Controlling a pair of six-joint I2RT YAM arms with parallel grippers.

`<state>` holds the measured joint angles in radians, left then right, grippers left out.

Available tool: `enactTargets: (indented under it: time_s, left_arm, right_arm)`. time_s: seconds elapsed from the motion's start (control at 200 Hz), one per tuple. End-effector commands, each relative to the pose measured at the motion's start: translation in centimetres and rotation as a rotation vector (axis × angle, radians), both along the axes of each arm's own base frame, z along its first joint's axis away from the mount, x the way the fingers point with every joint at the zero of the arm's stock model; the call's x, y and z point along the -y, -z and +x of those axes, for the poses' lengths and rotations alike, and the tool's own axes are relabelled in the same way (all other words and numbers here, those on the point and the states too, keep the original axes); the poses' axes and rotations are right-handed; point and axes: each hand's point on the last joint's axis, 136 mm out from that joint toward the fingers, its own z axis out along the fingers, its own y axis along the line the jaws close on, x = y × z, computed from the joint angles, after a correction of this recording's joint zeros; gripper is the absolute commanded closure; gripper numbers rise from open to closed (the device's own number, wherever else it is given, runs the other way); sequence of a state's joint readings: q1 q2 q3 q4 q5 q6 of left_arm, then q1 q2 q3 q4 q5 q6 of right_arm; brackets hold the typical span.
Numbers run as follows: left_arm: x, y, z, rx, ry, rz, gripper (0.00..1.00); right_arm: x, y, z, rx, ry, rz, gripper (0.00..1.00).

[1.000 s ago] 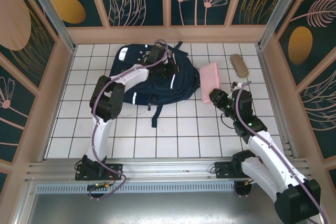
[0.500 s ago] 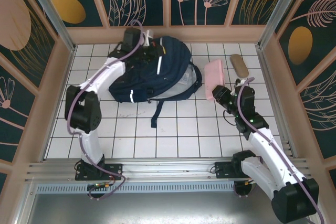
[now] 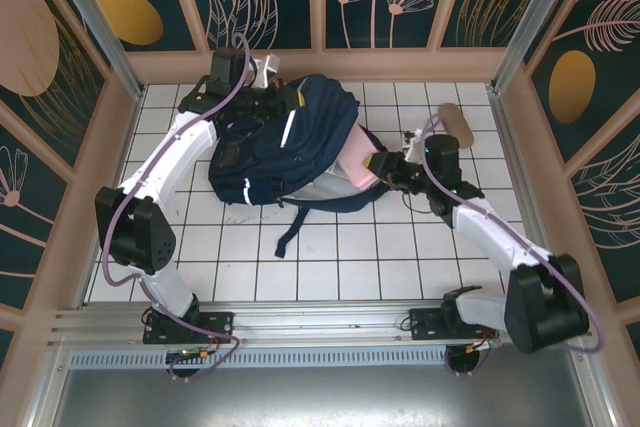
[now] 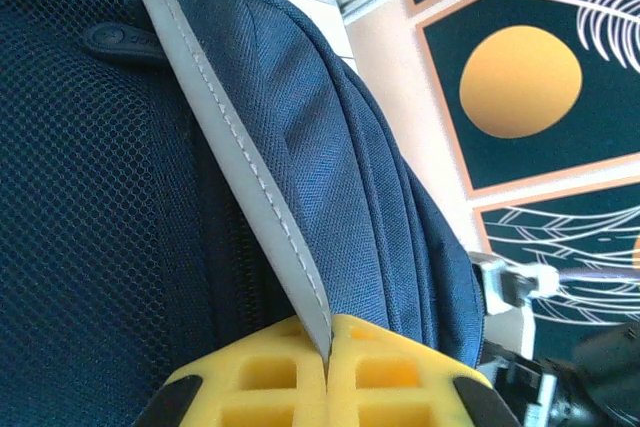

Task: Pack the student bag

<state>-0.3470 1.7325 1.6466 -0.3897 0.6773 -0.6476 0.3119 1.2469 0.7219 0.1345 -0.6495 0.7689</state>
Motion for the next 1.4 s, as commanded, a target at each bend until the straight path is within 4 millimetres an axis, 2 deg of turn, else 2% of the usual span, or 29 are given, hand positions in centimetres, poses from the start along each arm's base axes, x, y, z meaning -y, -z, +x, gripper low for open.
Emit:
enactTargets:
  time_s: [0.0, 0.12, 0.255, 0.385, 0.435, 0.485, 0.576, 0.651, 0.771, 0.871, 1.001, 1.111, 1.201, 1.221, 1.246, 1.391]
  left_arm:
    - [0.6, -9.7, -3.0, 0.282, 0.102, -0.128, 1.0]
    - [0.5, -9.7, -3.3, 0.282, 0.107, -0.137, 1.0]
    - [0.5, -9.8, -3.7, 0.284, 0.114, -0.149, 1.0]
    - [-0.1, -10.2, -3.6, 0.289, 0.098, -0.152, 1.0]
    - [-0.3, -10.2, -3.5, 0.287, 0.086, -0.156, 1.0]
    - [-0.7, -10.4, -3.4, 0.288, 0.076, -0.163, 1.0]
    - [-1.2, -10.4, -3.1, 0.282, 0.055, -0.17, 1.0]
    - [-1.9, -10.3, -2.7, 0.275, 0.03, -0.177, 1.0]
    - [-3.1, -10.2, -2.2, 0.263, -0.01, -0.194, 1.0]
    - [-3.7, -10.0, -1.9, 0.257, -0.028, -0.199, 1.0]
    - [-3.8, -9.6, -1.5, 0.249, -0.036, -0.201, 1.0]
    - [-4.0, -9.6, -1.3, 0.246, -0.044, -0.208, 1.0]
    - [-4.2, -9.5, -1.1, 0.245, -0.056, -0.21, 1.0]
    - [-4.3, -9.3, -1.1, 0.241, -0.06, -0.211, 1.0]
    - [-4.3, -9.4, -1.1, 0.243, -0.063, -0.213, 1.0]
    - [-4.6, -8.1, -1.0, 0.231, -0.092, -0.226, 1.0]
  right_arm:
    - [-4.5, -4.5, -0.2, 0.099, -0.208, 0.13, 0.7]
    - [-8.2, -4.0, 0.4, 0.052, -0.316, 0.149, 0.7]
    - [-11.7, -2.8, 2.6, 0.006, -0.334, 0.156, 0.69]
    - [-15.7, 0.1, 4.9, -0.082, -0.363, 0.122, 0.69]
    - [-17.9, 1.3, 4.8, -0.105, -0.379, 0.086, 0.69]
    - [-19.4, 2.2, 5.0, -0.114, -0.388, 0.061, 0.64]
    - [-20.4, 2.7, 5.6, -0.104, -0.362, 0.015, 0.39]
    - [-19.4, 2.4, 6.3, -0.062, -0.297, -0.039, 0.25]
    - [-16.7, 1.0, 6.6, -0.002, -0.22, -0.075, 0.16]
    - [-15.0, 0.0, 5.9, 0.019, -0.215, -0.052, 0.14]
    - [-14.0, -1.0, 4.8, 0.044, -0.236, -0.017, 0.14]
    - [-13.3, -1.0, 4.2, 0.048, -0.24, -0.022, 0.14]
    - [-11.6, -0.9, 4.4, 0.057, -0.174, -0.078, 0.15]
    - [-11.1, -0.9, 4.4, 0.06, -0.15, -0.094, 0.15]
    - [-9.1, -1.0, 5.7, 0.062, -0.077, -0.115, 0.16]
    - [-0.5, -1.7, 8.1, 0.071, 0.207, -0.227, 0.18]
